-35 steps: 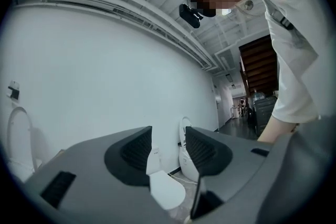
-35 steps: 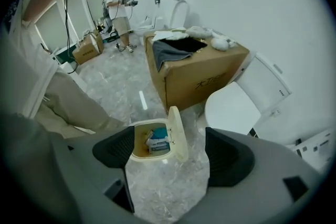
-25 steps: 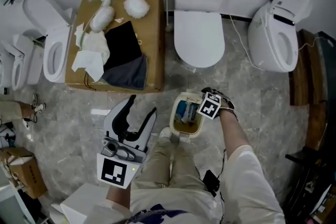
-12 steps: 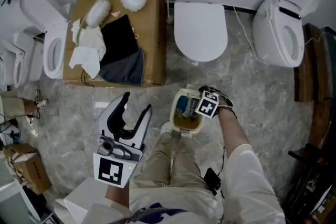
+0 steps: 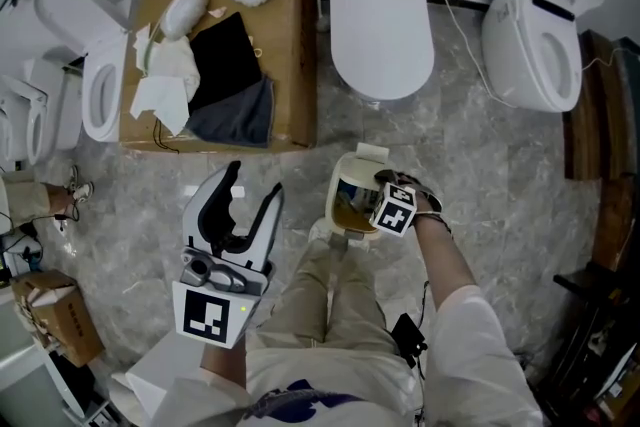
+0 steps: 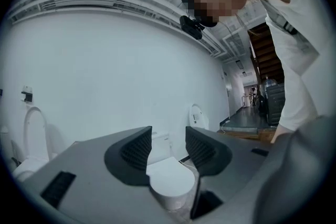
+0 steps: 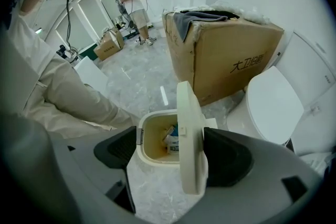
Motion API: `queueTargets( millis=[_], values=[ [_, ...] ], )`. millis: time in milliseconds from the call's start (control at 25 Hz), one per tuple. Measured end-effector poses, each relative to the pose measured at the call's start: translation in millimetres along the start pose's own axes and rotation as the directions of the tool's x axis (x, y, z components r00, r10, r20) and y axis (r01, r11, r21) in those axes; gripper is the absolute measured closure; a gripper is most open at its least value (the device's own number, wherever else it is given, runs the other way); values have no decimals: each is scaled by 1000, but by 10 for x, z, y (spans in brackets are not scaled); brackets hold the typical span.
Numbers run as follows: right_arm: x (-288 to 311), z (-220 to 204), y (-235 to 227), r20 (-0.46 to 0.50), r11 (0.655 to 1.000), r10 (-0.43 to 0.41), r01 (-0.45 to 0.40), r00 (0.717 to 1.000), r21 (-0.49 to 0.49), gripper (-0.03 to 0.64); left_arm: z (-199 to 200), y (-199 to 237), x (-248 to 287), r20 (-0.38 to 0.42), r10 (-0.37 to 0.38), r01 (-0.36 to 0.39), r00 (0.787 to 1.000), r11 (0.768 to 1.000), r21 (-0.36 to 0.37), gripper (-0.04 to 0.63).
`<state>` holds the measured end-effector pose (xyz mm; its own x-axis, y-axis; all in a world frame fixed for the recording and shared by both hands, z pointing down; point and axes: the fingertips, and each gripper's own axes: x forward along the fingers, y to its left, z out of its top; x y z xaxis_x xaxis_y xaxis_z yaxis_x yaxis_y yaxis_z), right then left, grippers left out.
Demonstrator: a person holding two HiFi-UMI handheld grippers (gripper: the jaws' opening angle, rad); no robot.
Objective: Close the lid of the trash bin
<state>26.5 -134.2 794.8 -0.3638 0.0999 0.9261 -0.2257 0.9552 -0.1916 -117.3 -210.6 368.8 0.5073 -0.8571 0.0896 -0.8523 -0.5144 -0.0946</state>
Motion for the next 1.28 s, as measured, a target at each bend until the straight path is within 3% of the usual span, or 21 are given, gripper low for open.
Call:
queueTargets(
  millis=[440, 800, 1280],
  values=[
    [445, -150, 676, 9, 998, 47, -47, 999, 29, 208, -325, -68, 110, 24, 1, 0, 1000, 1000, -23, 416],
    [764, -249, 932, 26, 994, 81, -83, 996, 71, 210, -618, -188, 478, 61, -54, 57, 997, 997, -52, 416],
    [1261, -430, 1190, 16, 980, 150, -151, 989, 133, 202, -1087, -202, 630, -1, -49, 49, 999, 997, -61, 416]
  ],
)
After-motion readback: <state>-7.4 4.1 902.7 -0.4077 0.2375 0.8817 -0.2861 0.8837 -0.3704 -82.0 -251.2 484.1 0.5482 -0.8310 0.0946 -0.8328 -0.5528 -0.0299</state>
